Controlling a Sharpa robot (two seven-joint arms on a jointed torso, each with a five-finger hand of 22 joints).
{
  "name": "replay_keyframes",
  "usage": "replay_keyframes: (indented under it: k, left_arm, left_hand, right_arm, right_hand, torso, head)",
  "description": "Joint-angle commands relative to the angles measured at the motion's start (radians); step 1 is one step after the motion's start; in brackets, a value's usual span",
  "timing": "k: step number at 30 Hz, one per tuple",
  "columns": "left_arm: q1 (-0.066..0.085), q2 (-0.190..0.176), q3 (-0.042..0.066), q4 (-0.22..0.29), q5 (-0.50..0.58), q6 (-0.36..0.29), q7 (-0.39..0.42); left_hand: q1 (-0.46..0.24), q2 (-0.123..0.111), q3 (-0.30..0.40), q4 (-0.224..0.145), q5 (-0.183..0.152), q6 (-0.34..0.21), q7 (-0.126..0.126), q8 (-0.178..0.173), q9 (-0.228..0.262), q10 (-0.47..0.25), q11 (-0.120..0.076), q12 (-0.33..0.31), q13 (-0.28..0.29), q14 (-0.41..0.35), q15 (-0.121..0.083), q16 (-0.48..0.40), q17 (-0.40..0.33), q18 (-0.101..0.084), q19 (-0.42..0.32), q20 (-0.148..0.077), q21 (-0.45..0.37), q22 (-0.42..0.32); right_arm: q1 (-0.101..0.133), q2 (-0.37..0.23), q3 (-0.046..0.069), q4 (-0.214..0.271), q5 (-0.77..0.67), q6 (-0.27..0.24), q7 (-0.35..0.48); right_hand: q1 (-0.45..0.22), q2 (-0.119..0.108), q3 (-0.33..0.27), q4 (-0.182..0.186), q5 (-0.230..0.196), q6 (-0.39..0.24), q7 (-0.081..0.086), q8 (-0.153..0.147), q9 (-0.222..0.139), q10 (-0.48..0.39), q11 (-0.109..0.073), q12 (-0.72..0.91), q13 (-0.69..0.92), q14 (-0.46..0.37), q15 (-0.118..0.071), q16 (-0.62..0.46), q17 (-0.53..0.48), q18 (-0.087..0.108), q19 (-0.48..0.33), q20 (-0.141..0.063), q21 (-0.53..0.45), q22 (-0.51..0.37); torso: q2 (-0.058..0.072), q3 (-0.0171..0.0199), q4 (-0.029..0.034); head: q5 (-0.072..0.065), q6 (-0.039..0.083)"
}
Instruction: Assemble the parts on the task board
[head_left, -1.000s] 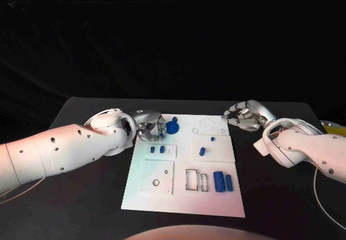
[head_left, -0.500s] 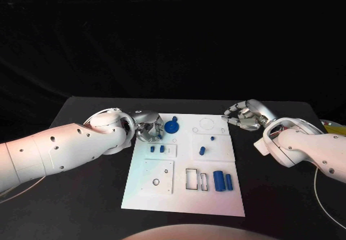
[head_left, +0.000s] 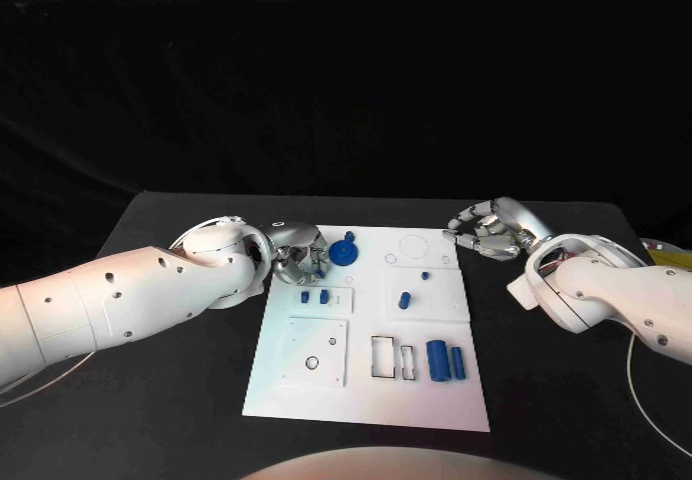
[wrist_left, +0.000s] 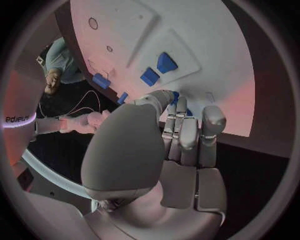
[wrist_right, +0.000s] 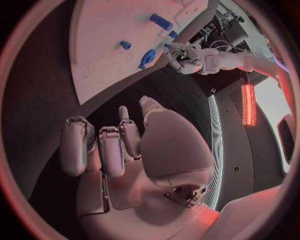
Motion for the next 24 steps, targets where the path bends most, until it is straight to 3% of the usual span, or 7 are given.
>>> replay_keyframes:
  k: [1, 15, 24]
  left_arm:
    - [-0.005, 0.005, -0.001, 0.000, 0.009, 0.015, 0.003]
    - [-0.007, 0.009, -0.002, -0.007, 0.008, 0.049, -0.018]
    - [-0.008, 0.007, -0.002, -0.005, 0.012, 0.037, -0.017]
  left_hand:
    - [-0.008, -0.003, -0.004, -0.005, 0.003, 0.004, 0.000, -0.003, 0.000, 0.007, 0.002, -0.005, 0.000, 0.002, -0.002, 0.003, -0.001, -0.019, 0.000, 0.003, -0.002, -0.002]
    - [-0.013, -0.004, -0.005, -0.004, 0.001, 0.004, 0.001, -0.007, -0.002, 0.007, 0.003, -0.015, -0.001, -0.002, -0.001, 0.000, -0.009, -0.016, -0.010, 0.003, -0.011, -0.010]
    - [-0.032, -0.015, -0.005, 0.003, 0.003, -0.015, 0.012, -0.036, -0.012, -0.025, 0.020, -0.074, -0.013, -0.035, 0.013, -0.017, -0.065, -0.009, -0.044, 0.013, -0.043, -0.040]
  right_arm:
    - [-0.001, 0.000, 0.000, 0.001, -0.006, 0.002, 0.007]
    - [-0.001, -0.001, 0.000, 0.001, -0.006, 0.001, 0.007]
    - [-0.001, -0.001, 0.000, 0.001, -0.006, 0.001, 0.007]
  right_hand:
    - [-0.008, 0.002, 0.006, 0.001, 0.007, -0.007, -0.002, 0.006, 0.001, -0.007, 0.001, -0.005, 0.040, 0.061, -0.007, -0.006, 0.078, 0.006, -0.005, -0.001, -0.006, 0.117]
    - [-0.008, 0.002, 0.006, 0.001, 0.007, -0.007, -0.002, 0.006, 0.001, -0.007, 0.001, -0.005, 0.040, 0.061, -0.007, -0.006, 0.078, 0.006, -0.005, -0.001, -0.006, 0.117]
    - [-0.008, 0.002, 0.006, 0.001, 0.007, -0.007, -0.002, 0.006, 0.001, -0.007, 0.001, -0.005, 0.040, 0.061, -0.007, -0.006, 0.078, 0.006, -0.005, -0.001, -0.006, 0.117]
  torso:
    - [0.000, 0.0005, -0.0002]
    - [-0.001, 0.0005, -0.0002]
    - [0.000, 0.0002, -0.0002]
  head:
    - [0.001, -0.001]
    - [0.001, -0.002]
    - [0.000, -0.001]
